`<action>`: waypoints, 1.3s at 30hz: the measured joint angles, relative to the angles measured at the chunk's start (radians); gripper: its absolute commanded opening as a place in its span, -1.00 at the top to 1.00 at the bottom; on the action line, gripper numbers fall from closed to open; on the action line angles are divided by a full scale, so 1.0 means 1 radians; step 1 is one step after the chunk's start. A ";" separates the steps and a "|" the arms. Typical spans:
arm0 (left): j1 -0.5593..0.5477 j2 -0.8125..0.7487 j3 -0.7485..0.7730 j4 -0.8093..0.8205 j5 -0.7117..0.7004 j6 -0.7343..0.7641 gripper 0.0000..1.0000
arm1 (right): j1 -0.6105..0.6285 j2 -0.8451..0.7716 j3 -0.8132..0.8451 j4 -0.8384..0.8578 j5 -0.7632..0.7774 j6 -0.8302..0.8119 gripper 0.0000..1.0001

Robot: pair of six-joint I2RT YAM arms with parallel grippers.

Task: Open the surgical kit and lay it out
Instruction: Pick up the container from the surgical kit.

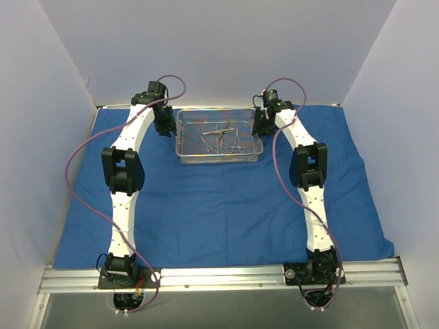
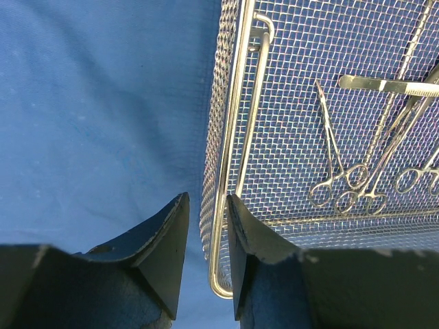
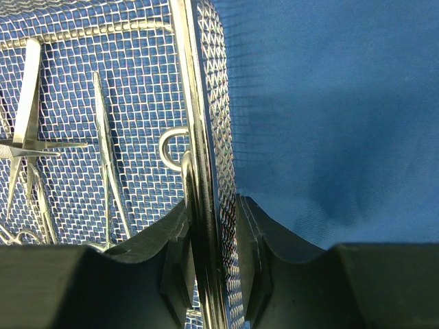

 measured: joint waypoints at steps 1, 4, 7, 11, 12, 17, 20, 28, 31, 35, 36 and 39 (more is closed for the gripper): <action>0.000 0.000 0.000 -0.001 -0.003 0.000 0.24 | 0.000 0.000 0.000 0.000 -0.003 0.000 0.47; 0.001 0.003 0.012 -0.003 0.000 0.000 0.24 | -0.001 0.000 0.000 0.000 -0.004 0.001 0.46; -0.001 0.008 0.018 -0.002 0.006 0.000 0.24 | -0.001 0.000 0.000 0.000 -0.004 0.001 0.46; -0.004 0.019 0.021 0.001 0.023 -0.001 0.22 | -0.001 0.000 0.000 0.000 -0.005 0.004 0.46; -0.005 0.023 0.021 0.002 0.029 -0.001 0.22 | -0.001 0.000 0.000 0.000 -0.005 0.005 0.46; -0.007 0.046 0.023 0.005 0.051 -0.001 0.21 | -0.001 0.001 0.000 0.000 -0.005 0.007 0.46; -0.009 0.063 0.023 0.007 0.060 -0.001 0.21 | -0.001 0.001 0.000 0.000 -0.006 0.008 0.46; -0.013 0.108 0.036 0.008 0.070 -0.005 0.51 | 0.002 0.001 0.000 0.001 -0.004 0.007 0.58; -0.016 0.117 0.057 0.005 0.066 0.005 0.87 | 0.004 0.002 0.000 0.005 -0.003 0.008 0.88; -0.020 0.117 0.061 0.000 0.051 0.013 0.95 | 0.008 0.002 0.004 0.006 0.001 0.008 1.00; -0.019 0.117 0.061 0.000 0.051 0.012 0.95 | 0.008 0.002 0.005 0.006 0.003 0.008 1.00; -0.019 0.117 0.062 0.000 0.053 0.009 0.95 | 0.009 0.002 0.010 0.001 0.014 0.009 1.00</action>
